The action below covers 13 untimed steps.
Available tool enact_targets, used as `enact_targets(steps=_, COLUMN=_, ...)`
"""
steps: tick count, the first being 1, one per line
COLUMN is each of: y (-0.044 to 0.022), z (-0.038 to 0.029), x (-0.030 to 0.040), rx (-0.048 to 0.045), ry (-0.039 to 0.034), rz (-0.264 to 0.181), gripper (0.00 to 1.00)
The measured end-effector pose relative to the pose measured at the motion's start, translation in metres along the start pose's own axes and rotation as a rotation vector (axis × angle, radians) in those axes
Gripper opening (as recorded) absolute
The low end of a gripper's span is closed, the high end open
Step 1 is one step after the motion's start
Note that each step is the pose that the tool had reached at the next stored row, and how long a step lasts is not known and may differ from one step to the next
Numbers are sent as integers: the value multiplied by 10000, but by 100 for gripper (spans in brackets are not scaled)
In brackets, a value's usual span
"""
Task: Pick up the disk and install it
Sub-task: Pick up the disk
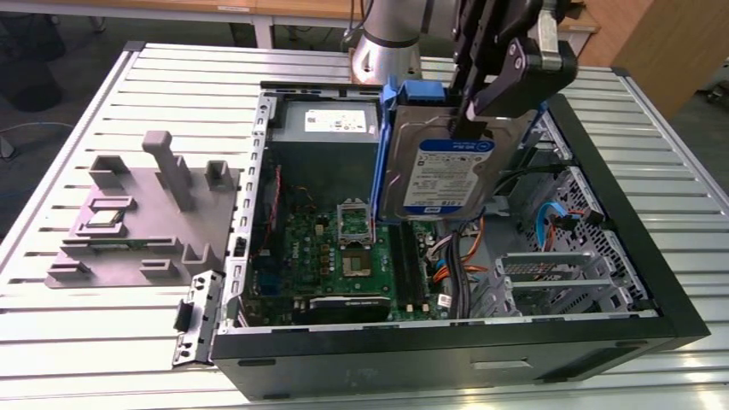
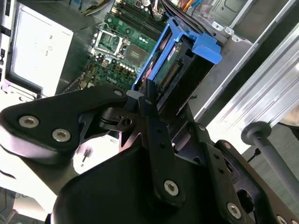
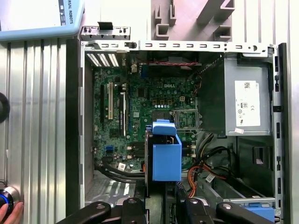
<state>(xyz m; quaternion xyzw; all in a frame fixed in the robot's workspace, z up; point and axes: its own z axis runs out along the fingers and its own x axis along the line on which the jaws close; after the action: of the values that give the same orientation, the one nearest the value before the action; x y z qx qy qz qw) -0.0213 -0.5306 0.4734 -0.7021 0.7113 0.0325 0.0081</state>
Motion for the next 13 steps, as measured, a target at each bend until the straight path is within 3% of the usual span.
enact_targets(steps=8, y=-3, z=2, x=87, rx=0, ry=-1, rz=0, gripper=35)
enact_targets(steps=13, y=-3, z=3, x=103, rx=0, ry=0, rz=0, gripper=35)
